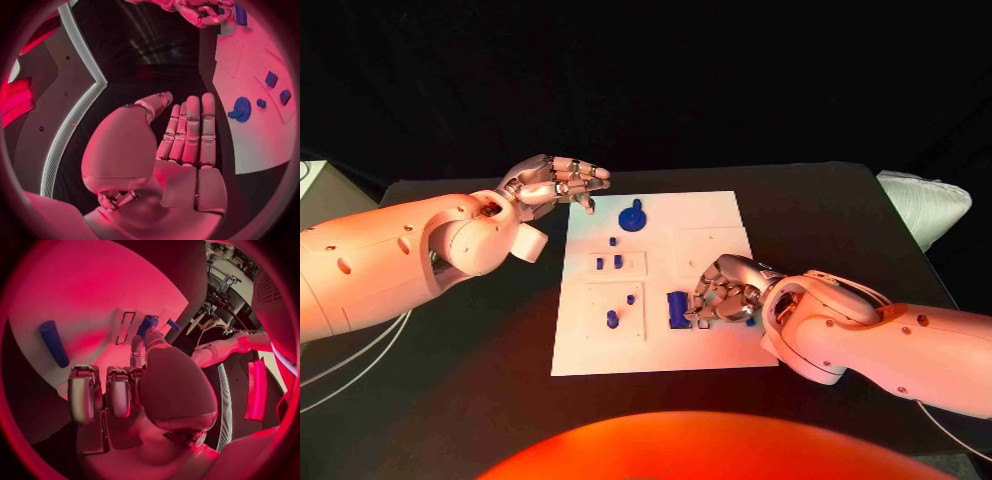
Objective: Assemble the parts on the task board
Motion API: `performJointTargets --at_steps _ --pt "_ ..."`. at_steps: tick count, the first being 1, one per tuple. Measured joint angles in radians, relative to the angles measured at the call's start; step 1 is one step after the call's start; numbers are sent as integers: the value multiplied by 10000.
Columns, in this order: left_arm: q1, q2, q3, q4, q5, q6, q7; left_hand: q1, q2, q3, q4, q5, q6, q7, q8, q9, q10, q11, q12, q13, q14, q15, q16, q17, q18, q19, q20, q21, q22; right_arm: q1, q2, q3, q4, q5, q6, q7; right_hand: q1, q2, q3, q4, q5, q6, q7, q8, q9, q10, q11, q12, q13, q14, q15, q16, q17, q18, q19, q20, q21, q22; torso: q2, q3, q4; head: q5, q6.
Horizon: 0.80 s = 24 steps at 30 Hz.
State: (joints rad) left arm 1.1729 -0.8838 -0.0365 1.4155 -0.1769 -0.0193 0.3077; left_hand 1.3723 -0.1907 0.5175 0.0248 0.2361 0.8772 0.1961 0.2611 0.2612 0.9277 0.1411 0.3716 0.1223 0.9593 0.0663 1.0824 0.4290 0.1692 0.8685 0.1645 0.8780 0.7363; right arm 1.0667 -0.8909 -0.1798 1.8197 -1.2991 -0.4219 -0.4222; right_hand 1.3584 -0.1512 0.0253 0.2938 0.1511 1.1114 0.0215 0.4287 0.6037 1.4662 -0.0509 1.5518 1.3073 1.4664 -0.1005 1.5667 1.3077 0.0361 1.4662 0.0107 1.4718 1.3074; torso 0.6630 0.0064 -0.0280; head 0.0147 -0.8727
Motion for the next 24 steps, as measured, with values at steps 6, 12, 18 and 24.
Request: performJointTargets --at_steps 6,12,18,24 --pt "0 -10 0 0 0 1 -4 0 0 0 0 0 0 0 0 0 0 0 0 0 0 0 0 0 0 0 0 0 0 0 -400 0 152 623 -277 869 -176 -3 55 -41 0 -726 376 -483 -146 -11 280 0 8 7 120 0 -1 5 3 18 -121 -1 0 0 -4 5 0" --pt "0 -23 0 -2 0 1 -6 0 0 0 0 0 0 0 0 0 0 0 0 0 0 0 0 0 0 0 0 0 1 234 -1257 -3 346 1441 -572 1793 -176 -3 125 -70 59 -921 521 -768 -256 20 382 0 8 -14 207 0 -1 7 -1 114 -143 -1 -11 2 -12 -36 0" --pt "0 -8 -2 12 0 -1 -7 0 0 0 0 0 0 0 0 -10 0 0 0 0 0 0 0 0 1 0 0 0 -16 469 -2172 7 271 1647 -637 2059 -106 -73 152 -43 59 -979 579 -946 -332 18 452 32 7 -19 273 0 -2 9 0 186 -143 7 -13 -12 -15 -140 0" --pt "0 3 -3 37 0 -2 -7 0 0 0 0 0 0 0 0 -10 0 0 0 0 0 0 0 0 0 0 0 0 -16 435 -2707 -44 244 1310 -520 1988 -96 -82 151 -43 59 -1047 648 -1139 -473 16 523 -38 6 -18 344 -39 -2 9 0 257 -218 7 -8 2 -28 -207 0"
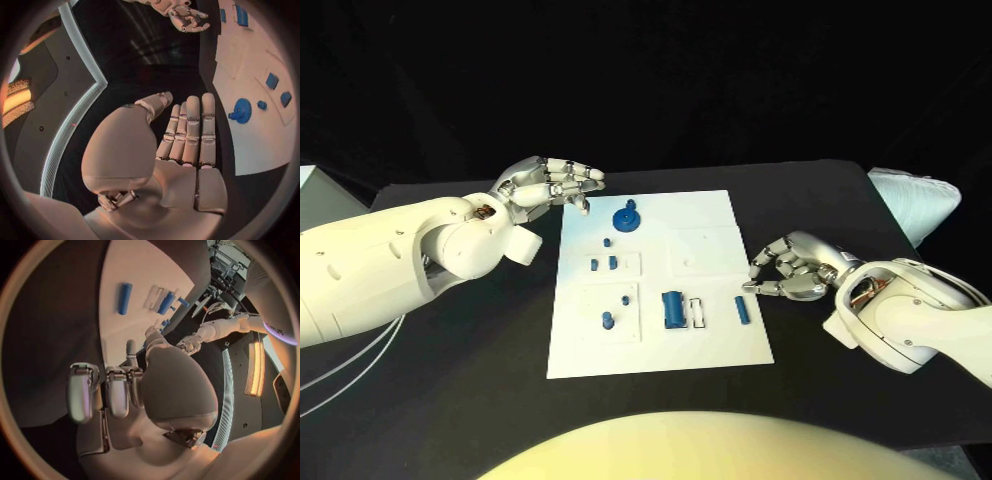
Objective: Assemble the parts on the task board
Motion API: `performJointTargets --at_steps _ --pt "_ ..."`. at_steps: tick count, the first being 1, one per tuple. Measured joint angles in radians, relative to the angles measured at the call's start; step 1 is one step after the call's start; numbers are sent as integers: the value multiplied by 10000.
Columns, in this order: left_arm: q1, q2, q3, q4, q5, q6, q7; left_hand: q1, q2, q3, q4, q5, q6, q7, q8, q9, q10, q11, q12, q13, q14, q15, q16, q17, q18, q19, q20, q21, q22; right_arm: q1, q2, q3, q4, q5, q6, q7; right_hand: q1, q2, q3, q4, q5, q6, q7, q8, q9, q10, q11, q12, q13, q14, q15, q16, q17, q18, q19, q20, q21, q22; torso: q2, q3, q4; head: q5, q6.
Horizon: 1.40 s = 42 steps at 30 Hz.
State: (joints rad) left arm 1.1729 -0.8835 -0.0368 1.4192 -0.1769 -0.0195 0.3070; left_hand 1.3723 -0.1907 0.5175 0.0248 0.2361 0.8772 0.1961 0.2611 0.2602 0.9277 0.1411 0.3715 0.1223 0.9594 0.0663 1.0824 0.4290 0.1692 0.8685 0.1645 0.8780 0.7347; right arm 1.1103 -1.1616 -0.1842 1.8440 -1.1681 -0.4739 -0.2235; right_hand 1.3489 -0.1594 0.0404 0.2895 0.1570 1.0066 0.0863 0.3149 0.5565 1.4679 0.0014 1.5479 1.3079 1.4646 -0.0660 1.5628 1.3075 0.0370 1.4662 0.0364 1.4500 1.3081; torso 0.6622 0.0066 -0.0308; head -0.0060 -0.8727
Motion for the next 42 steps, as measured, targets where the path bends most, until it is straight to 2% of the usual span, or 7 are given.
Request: performJointTargets --at_steps 12,23,32,34,37,39,42 --pt "0 15 0 5 0 1 0 0 0 0 0 0 0 0 0 0 0 0 0 0 0 0 0 0 0 0 0 0 1 -478 -128 -147 68 -1252 254 -715 -280 -193 -212 44 -118 256 -36 -105 -148 0 0 -100 -2 0 0 0 -1 0 0 0 -96 -1 0 8 7 -73 0" --pt "0 10 -4 3 0 5 0 0 0 0 0 0 0 0 0 1 0 0 58 0 0 0 0 0 0 0 0 0 2 -697 366 -156 -49 -2031 414 -1473 -361 -112 -211 44 -156 285 -66 -102 -159 0 0 -116 -3 0 0 0 -1 1 0 -1 -96 -2 11 -7 30 -100 0" --pt "0 -2 -4 9 0 10 -4 0 0 0 0 0 0 0 0 1 0 0 58 0 0 0 0 0 0 0 0 0 3 -867 789 -71 -139 -2481 338 -1802 -369 -103 -211 44 -74 436 -138 -77 -120 1 -1 -116 -4 0 -1 0 -1 2 -1 -1 -96 -4 12 -8 35 -50 0" --pt "0 -8 -4 10 0 11 -4 0 0 0 0 0 0 0 0 1 0 0 59 0 0 0 0 0 0 0 0 0 2 -896 864 -60 -176 -2601 313 -1861 -294 -28 -175 8 -58 456 -125 -80 508 1 -1 -116 -4 0 -1 0 -1 2 0 -1 -96 -4 12 -5 40 -47 0" --pt "0 -20 -5 13 0 13 -6 0 0 0 0 0 0 0 0 1 0 0 59 0 0 0 0 0 1 0 0 0 3 -949 995 -53 -252 -2867 295 -1993 -30 38 -25 -23 -21 455 -129 -234 2558 1 -1 -116 -4 0 -1 0 -1 2 0 -2 -96 -4 12 -2 41 -40 0" --pt "0 -27 -5 13 0 15 -7 0 0 0 0 0 0 0 0 1 0 0 59 0 0 0 0 0 0 0 0 0 3 -980 1084 -53 -274 -3088 297 -2089 264 20 234 -25 -106 485 -136 -273 3258 1 -1 -116 -5 0 -1 0 -1 3 -1 -1 -96 -5 12 -2 41 -35 0" --pt "0 -31 -6 14 0 17 -9 0 0 0 0 0 0 0 0 1 0 0 59 0 0 0 0 0 0 0 0 0 3 -997 1182 -46 -283 -3379 311 -2208 446 -95 611 -11 -101 560 -122 -347 3266 1 -1 -116 -5 0 -1 0 -2 3 0 -2 -96 -5 12 -2 35 -29 0"
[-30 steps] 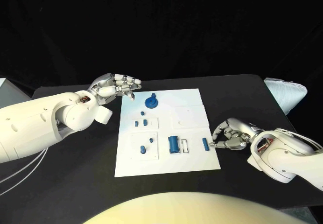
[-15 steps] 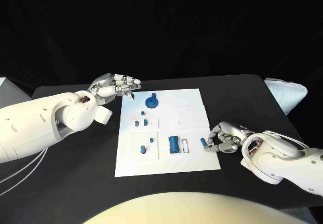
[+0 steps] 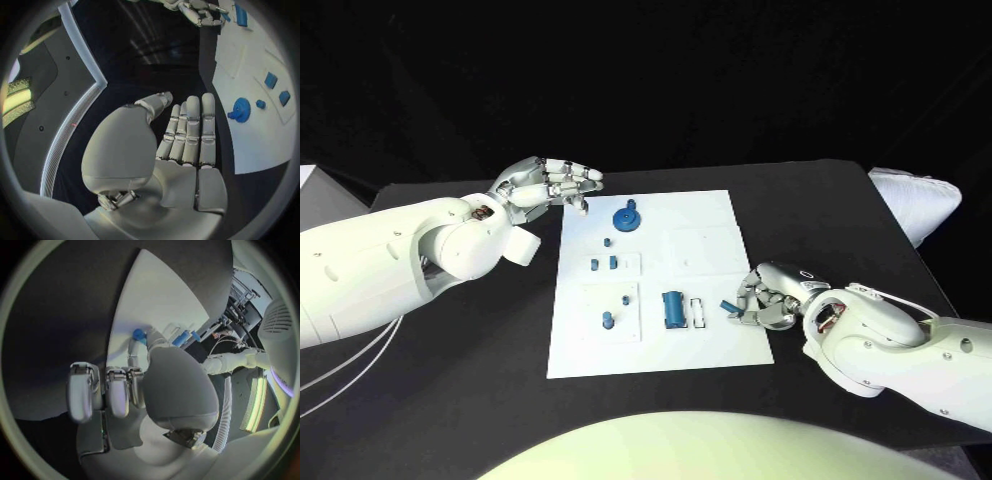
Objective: Assemble the parts on the task board
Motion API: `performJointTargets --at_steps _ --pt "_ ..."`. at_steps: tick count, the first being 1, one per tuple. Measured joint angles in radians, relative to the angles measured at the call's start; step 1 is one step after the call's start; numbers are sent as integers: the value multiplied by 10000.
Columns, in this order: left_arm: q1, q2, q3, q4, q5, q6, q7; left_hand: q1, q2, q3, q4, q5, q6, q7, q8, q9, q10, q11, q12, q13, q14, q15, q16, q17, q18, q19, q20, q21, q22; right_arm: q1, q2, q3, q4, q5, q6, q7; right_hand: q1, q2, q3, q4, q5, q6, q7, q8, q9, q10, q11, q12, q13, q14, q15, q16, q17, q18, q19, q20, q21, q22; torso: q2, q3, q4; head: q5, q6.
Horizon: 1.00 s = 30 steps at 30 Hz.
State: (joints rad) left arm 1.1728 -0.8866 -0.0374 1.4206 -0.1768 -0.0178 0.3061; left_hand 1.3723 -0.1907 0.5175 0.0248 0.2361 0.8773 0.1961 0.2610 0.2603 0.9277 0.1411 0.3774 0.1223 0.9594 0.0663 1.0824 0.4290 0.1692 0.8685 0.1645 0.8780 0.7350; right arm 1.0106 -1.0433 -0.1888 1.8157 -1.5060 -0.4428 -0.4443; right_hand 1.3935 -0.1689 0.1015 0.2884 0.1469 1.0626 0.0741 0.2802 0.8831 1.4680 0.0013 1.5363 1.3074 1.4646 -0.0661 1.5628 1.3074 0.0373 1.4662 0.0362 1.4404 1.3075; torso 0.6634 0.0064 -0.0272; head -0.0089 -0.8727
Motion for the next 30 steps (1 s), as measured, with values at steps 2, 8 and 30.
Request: performJointTargets --at_steps 2,8,30 --pt "0 0 0 3 0 3 -2 0 0 0 0 0 0 0 39 0 -22 22 0 0 0 0 0 0 0 0 0 0 -4 -4 60 8 4 -148 12 -48 101 -76 264 1 123 42 -42 -161 -4 0 0 0 0 0 0 0 0 -1 0 0 0 0 -1 0 -1 2 0" --pt "0 0 0 8 0 11 -8 0 0 0 0 0 0 0 46 0 -38 38 0 0 0 0 0 0 0 0 0 0 -14 -19 241 15 23 -576 27 -154 337 -236 789 141 739 164 -25 -260 -252 0 1 0 -1 0 0 0 0 -1 0 0 57 0 0 1 -2 13 0" --pt "0 -29 -4 25 0 18 -39 -39 40 0 0 0 0 0 45 1 -74 1 0 0 0 0 0 0 0 0 0 0 -12 131 172 -77 641 -28 -491 -190 177 -458 2699 204 1942 416 -134 -245 -3956 -16 -93 117 6 39 -38 0 -1 0 0 0 290 -1 -8 -10 -9 40 0"
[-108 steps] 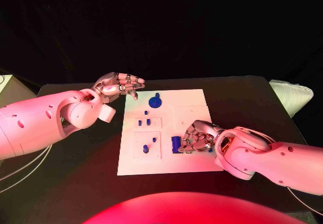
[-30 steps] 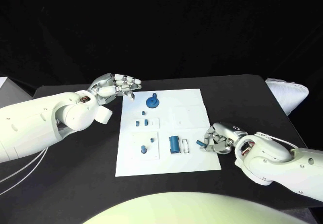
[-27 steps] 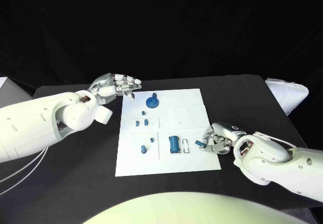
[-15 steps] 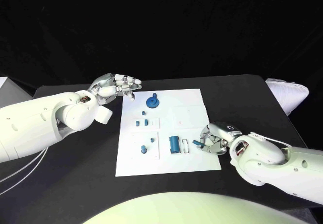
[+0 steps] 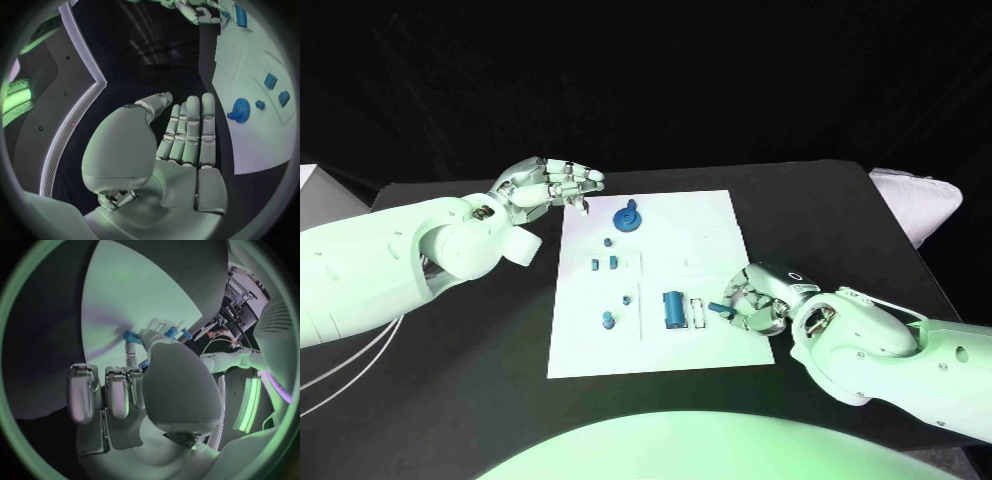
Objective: Assemble the parts on the task board
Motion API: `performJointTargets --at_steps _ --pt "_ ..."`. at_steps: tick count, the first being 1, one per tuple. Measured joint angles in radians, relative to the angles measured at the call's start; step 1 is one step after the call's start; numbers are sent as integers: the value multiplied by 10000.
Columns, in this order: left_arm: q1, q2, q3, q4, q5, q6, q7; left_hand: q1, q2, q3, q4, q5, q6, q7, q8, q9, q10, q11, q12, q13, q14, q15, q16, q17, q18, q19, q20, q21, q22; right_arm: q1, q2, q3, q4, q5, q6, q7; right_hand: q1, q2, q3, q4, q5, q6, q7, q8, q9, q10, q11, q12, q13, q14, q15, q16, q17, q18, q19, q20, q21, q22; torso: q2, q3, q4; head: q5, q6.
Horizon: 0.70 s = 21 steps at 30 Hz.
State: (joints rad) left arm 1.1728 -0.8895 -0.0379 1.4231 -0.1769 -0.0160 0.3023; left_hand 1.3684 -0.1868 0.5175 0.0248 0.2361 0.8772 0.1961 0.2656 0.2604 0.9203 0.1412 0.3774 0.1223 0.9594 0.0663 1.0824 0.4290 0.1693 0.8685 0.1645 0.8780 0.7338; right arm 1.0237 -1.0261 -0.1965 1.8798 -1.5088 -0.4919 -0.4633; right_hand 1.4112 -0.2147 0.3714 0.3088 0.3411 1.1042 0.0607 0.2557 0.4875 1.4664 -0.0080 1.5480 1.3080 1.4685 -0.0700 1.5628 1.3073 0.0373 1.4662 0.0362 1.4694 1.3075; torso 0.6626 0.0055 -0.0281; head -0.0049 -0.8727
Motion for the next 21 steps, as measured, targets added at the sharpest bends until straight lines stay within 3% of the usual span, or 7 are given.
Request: performJointTargets --at_steps 5,13,18,21 --pt "0 0 0 0 0 1 -11 0 0 0 0 0 0 0 0 0 0 0 0 0 0 0 0 0 0 0 0 0 0 181 -16 24 179 1034 -231 201 -247 -40 308 -192 3 -8 8 34 74 -1 0 0 -1 0 0 0 0 0 0 0 0 7 2 -1 1 -12 0" --pt "0 6 -2 0 0 2 -29 0 0 0 0 0 0 0 -1 0 0 0 0 0 0 0 0 0 0 0 0 0 1 243 197 21 130 2353 -281 315 -796 -134 741 -544 79 -21 21 39 140 -1 1 0 -2 -1 0 0 7 1 0 0 0 6 4 -2 0 -30 0" --pt "0 7 -2 0 -1 3 -38 0 0 0 0 0 0 0 -7 0 0 0 0 0 0 0 0 0 0 0 0 0 1 252 373 20 36 2779 -94 234 -1264 -210 707 -509 242 -36 35 155 217 -1 1 0 -3 -1 0 0 8 0 0 0 -58 5 6 1 2 -43 0" --pt "0 7 -2 0 -1 5 -45 0 0 0 0 0 0 0 -7 0 0 0 0 0 0 0 0 0 0 0 0 0 1 255 451 20 1 2948 126 114 -1645 -248 479 -282 9 -69 68 205 274 -1 1 0 -3 -1 0 0 8 0 0 0 -59 5 6 4 2 -43 0"
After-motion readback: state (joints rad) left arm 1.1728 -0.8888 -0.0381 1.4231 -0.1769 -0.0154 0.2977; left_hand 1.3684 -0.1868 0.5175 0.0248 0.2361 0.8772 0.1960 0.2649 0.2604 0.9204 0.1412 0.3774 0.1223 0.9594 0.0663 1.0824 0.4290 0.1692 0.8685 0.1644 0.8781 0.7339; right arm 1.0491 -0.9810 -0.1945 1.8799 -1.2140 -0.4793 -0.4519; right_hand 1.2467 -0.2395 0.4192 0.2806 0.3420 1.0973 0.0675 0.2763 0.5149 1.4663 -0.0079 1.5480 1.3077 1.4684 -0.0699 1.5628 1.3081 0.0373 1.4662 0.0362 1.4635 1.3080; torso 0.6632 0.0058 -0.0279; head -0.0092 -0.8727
